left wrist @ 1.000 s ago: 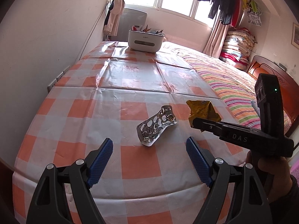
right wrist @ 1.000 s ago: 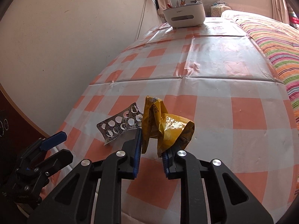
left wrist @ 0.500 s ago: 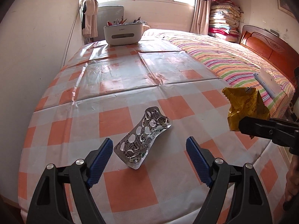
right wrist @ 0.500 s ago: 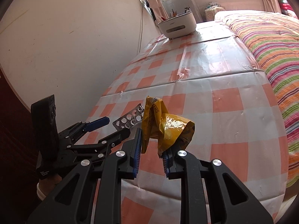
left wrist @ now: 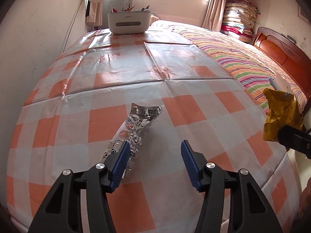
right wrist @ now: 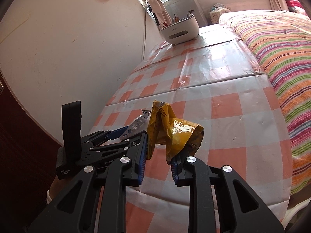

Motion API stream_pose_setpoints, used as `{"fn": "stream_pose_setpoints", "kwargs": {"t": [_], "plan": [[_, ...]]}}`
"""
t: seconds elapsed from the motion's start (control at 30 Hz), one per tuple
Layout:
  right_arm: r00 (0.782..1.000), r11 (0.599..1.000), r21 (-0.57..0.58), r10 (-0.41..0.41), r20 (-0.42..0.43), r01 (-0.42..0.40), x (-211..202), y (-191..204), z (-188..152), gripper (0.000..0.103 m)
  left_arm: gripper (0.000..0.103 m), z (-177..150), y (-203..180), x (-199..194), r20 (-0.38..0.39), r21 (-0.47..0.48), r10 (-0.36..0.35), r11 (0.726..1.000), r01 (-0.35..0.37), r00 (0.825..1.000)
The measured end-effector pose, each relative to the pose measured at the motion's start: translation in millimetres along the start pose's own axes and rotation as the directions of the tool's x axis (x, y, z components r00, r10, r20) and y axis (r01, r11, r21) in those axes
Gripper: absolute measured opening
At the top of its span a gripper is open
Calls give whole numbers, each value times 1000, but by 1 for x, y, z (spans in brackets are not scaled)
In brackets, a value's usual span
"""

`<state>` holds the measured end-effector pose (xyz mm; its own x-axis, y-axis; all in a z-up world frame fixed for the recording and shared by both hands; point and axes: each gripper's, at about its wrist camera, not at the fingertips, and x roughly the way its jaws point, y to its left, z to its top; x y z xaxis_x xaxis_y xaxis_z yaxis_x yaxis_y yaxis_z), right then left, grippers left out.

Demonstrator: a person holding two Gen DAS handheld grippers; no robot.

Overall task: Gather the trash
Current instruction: 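Grasp the silver blister pack with the left tool, then carry the yellow wrapper and blister pack over the cream bin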

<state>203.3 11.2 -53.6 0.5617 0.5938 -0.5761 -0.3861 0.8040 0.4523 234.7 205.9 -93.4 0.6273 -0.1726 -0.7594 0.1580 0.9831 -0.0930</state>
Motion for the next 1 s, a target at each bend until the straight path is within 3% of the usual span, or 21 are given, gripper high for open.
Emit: {"fn": "stream_pose_setpoints", "kwargs": {"t": [0.17,0.23,1.0], "plan": [[1000,1000,5,-3,4,3,-3,1,-2,22,16,1,10,0,6,-61,-4,998,4,1000],[1000,1000,5,-5,5,5,-4,1,-2,22,10,1,13,1,4,-80,-10,997,11,1000],[998,999,-19,-36,45,37,-33,-2,-5,22,5,-12,-25,-28,71,-81,-49,995,54,996]]}}
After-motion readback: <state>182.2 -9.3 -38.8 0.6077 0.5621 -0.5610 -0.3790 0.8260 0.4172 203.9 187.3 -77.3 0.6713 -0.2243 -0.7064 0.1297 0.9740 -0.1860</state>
